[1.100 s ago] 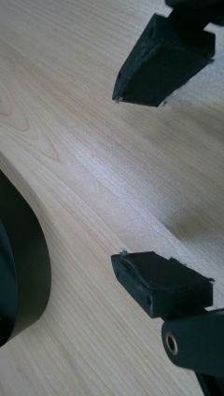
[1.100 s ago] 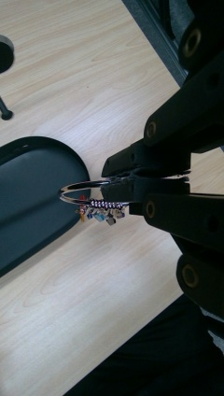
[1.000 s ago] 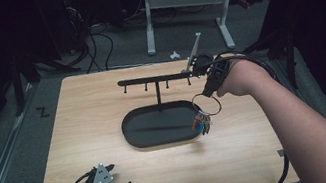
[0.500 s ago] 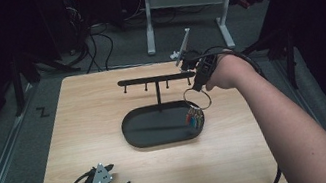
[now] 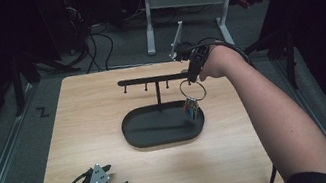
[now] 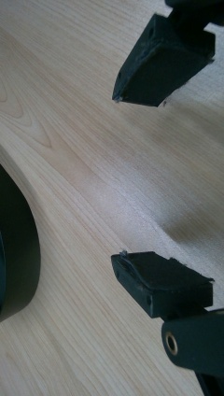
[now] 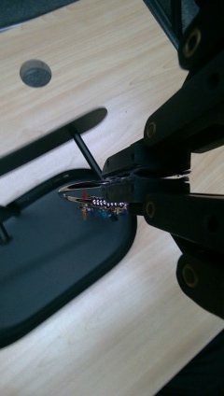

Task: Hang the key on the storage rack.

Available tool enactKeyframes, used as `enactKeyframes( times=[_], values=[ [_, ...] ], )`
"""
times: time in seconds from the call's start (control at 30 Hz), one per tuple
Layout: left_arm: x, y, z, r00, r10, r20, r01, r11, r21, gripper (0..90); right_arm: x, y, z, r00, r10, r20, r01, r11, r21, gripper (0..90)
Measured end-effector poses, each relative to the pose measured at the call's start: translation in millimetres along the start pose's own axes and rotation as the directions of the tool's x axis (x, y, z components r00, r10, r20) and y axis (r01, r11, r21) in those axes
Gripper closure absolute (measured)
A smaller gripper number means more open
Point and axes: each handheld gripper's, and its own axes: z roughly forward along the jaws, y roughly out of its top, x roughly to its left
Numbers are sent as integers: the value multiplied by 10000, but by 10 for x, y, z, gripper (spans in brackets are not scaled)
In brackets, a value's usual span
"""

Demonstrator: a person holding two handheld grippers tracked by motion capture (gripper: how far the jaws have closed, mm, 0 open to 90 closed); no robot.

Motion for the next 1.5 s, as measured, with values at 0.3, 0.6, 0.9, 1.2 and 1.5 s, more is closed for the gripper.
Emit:
enactKeyframes(
  times=[0.3, 0.6, 0.9, 1.2, 1.5],
  values=[
    [4, -21, -28, 9999, -65, -94, 64, 10000, -49, 184, -90, -8, 46, 9996, 286, 67, -285, 9996, -14, 873],
    [0, -16, -17, 10000, -15, -88, 15, 10000, -39, 184, -117, -47, 104, 9993, 372, 15, -372, 9993, -64, 873],
    [3, -15, -27, 10000, -38, -47, 38, 10000, -28, 183, -144, -40, 153, 9985, 545, -52, -546, 9984, -161, 873],
    [4, -14, -25, 10000, -21, -53, 21, 10000, -33, 184, -165, 19, 179, 9983, 585, 28, -584, 9981, -207, 873],
    [-6, -9, -20, 10000, 27, -39, -27, 10000, -25, 184, -160, 7, 192, 9974, 720, 83, -717, 9968, -357, 872]
  ],
)
